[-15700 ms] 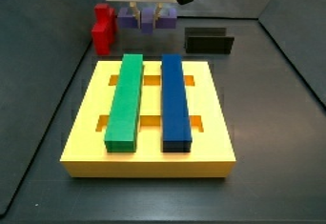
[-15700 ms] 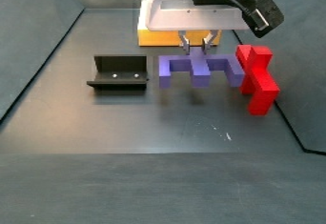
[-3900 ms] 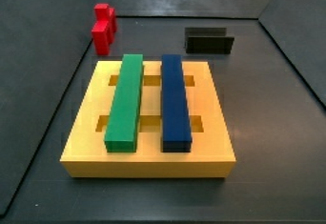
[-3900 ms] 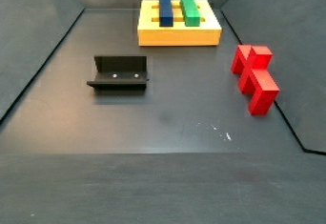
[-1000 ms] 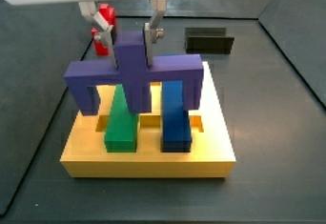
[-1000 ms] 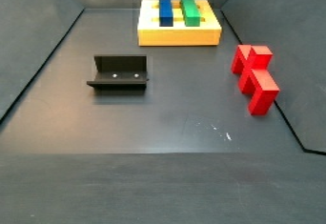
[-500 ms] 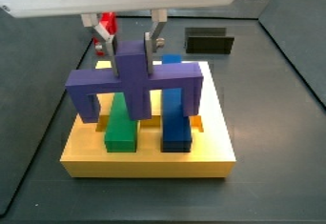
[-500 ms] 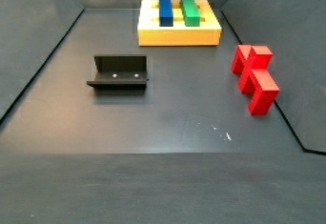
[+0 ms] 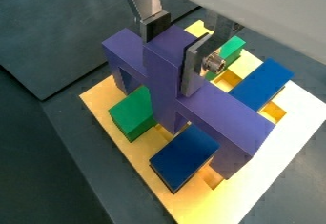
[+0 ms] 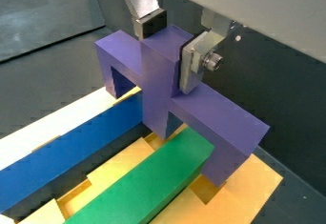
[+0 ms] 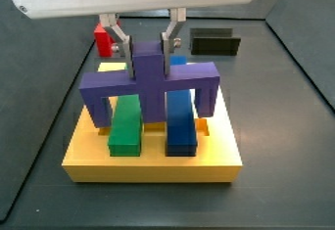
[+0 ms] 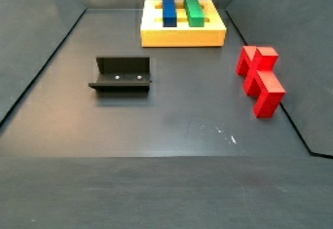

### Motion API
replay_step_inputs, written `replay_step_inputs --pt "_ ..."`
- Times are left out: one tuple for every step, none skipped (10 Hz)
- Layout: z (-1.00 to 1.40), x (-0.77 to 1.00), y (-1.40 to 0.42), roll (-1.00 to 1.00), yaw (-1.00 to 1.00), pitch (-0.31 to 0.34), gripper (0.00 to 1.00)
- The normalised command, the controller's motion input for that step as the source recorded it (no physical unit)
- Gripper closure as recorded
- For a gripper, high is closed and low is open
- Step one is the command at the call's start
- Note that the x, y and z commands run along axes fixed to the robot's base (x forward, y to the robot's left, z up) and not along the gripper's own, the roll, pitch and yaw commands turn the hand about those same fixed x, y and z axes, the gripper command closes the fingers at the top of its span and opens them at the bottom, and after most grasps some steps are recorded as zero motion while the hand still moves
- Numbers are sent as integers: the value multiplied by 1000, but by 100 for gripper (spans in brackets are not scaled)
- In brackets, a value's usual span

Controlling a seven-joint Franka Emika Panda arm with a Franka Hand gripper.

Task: Pick up the purple object. Move up. Place the purple object on the fixture. Regrasp the purple object. Move to above the board. Insert the purple object.
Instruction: Insert the purple object.

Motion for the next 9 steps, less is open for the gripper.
replay_step_inputs --pt "-166 0 0 91 -11 0 100" --pt "-203 6 -9 140 -6 0 100" --pt "-249 40 -74 163 -54 7 100" --pt "-229 40 -111 126 -91 0 100" --pt "-169 51 -140 84 -134 0 100" --pt "-137 134 -166 71 -151 0 100" --pt "-137 131 -86 76 -174 0 100" --pt "-123 123 0 104 -120 16 100" --pt "-134 77 9 129 -29 34 100"
